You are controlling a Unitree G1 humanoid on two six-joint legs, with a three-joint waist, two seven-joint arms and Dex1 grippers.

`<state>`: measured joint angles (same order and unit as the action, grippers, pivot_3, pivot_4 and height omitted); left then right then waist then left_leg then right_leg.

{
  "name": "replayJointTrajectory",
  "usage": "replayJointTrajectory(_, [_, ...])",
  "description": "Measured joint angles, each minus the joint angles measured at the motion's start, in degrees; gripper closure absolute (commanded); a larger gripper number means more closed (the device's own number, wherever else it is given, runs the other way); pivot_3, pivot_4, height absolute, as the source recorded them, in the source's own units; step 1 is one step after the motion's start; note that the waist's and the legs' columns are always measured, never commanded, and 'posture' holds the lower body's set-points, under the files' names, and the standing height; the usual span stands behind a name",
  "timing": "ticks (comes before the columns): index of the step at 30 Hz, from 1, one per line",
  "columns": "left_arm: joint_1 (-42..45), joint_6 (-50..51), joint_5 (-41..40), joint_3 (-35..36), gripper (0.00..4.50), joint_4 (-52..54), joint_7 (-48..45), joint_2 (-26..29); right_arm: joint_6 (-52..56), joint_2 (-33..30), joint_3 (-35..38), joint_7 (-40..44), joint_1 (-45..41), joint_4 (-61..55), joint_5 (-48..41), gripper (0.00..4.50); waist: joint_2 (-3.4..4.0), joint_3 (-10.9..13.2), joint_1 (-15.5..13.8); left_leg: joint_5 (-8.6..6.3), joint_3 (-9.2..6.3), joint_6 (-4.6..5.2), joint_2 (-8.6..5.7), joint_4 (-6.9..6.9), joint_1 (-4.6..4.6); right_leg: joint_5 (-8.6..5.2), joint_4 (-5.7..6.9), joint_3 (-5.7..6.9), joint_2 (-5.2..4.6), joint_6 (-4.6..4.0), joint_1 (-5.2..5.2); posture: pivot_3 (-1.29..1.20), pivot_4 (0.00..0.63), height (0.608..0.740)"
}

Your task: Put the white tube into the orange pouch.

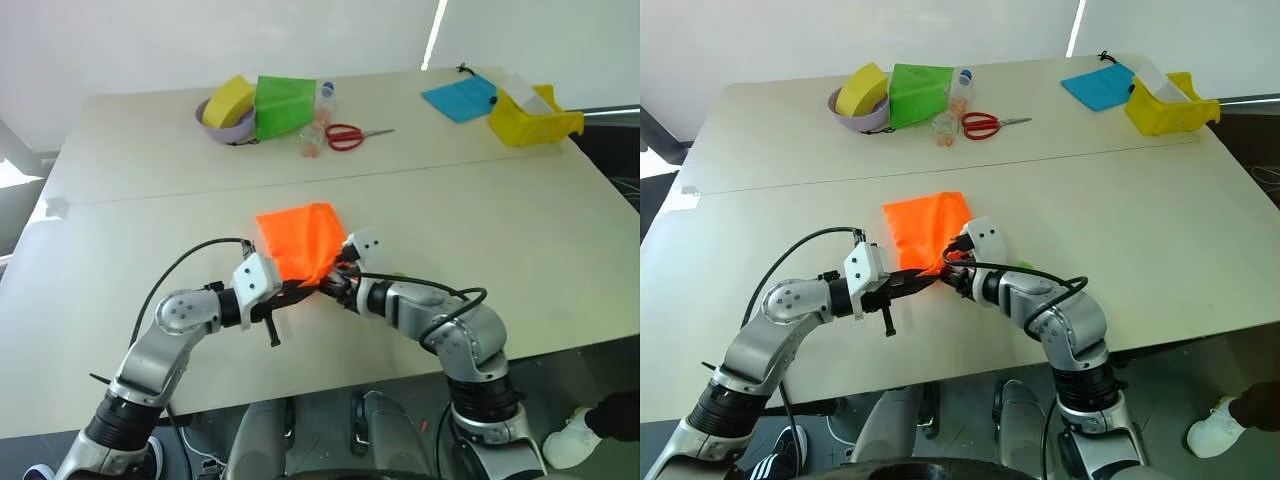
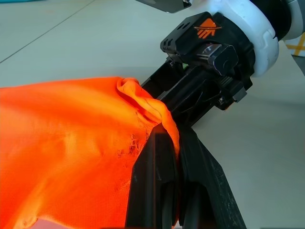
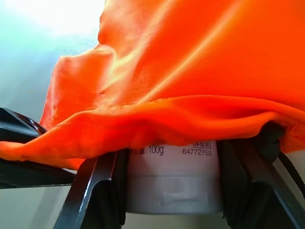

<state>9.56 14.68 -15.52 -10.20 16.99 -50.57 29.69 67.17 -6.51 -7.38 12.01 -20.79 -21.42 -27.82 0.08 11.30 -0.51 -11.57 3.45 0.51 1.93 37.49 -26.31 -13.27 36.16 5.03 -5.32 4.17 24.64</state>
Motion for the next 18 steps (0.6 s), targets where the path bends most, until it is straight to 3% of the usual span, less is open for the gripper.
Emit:
replayJointTrajectory(6, [0.00, -0.10, 0.00, 0.31, 4.50, 0.00, 0.16, -0.48, 0.08, 2.71, 0.94, -1.37, -1.48, 2.43, 0.61, 2.67, 0.00, -0.01, 0.29, -0.01, -0.01, -0.01, 0.04, -0.02, 0.03, 0.06, 0.03, 0.00, 0.02, -0.09, 0.02, 0.00, 0.150, 0.740])
replayJointTrajectory(17, [-0.24, -0.45, 0.21, 0.37, 4.50, -0.12, 0.12, -0.39, -1.19, 1.71, -0.80, 0.82, -2.55, 3.75, 2.56, 2.67, 0.02, -0.03, 0.49, -0.01, -0.01, -0.02, 0.05, -0.03, 0.04, 0.08, 0.03, 0.00, 0.03, -0.13, 0.03, 0.00, 0.150, 0.740])
replayJointTrajectory(18, [-0.25, -0.50, 0.26, 0.37, 4.50, -0.12, 0.11, -0.39, -1.29, 1.70, -0.77, 1.21, -2.55, 3.85, 2.66, 2.17, 0.02, -0.03, 0.51, -0.01, -0.01, -0.02, 0.05, -0.03, 0.04, 0.08, 0.03, 0.00, 0.03, -0.13, 0.03, 0.00, 0.150, 0.740])
